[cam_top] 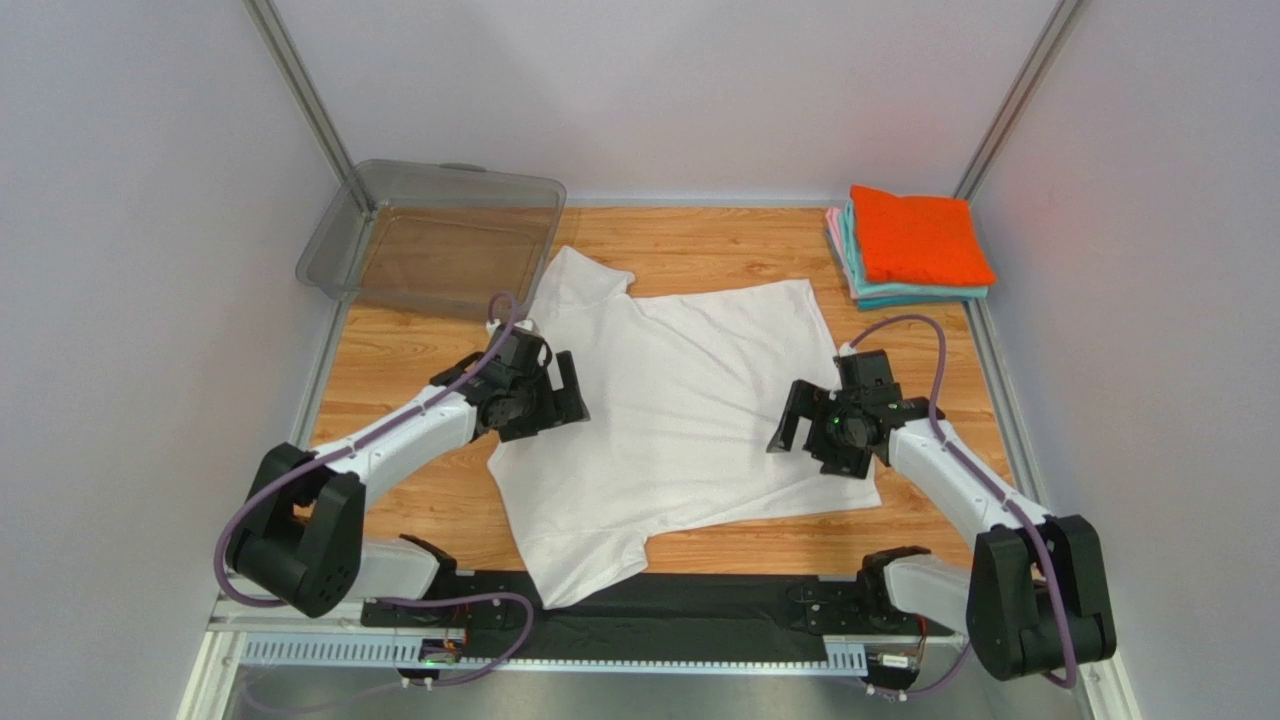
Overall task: Fold and stack the t-shirts
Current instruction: Fold the tshirt
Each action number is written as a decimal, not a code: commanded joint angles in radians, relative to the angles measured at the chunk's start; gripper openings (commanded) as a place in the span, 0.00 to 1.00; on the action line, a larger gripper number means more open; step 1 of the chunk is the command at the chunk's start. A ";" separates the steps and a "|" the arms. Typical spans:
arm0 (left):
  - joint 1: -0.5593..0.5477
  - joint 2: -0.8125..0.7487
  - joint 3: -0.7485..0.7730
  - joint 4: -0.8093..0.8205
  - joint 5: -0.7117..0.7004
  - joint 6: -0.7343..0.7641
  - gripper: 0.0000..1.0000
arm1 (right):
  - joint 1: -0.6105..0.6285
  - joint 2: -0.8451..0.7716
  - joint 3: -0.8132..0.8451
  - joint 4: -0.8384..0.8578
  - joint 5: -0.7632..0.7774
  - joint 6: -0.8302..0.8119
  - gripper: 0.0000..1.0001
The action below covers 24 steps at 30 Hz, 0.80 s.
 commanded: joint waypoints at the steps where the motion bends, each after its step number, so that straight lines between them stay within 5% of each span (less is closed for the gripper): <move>1: -0.001 0.037 -0.015 0.095 0.028 -0.016 1.00 | -0.008 -0.068 -0.033 -0.012 0.058 0.063 1.00; 12: -0.001 0.118 0.000 0.060 -0.024 0.002 1.00 | -0.008 -0.245 -0.116 -0.196 0.141 0.296 1.00; 24: -0.001 0.118 0.011 0.058 -0.040 0.022 1.00 | -0.010 -0.268 -0.026 -0.210 0.229 0.235 1.00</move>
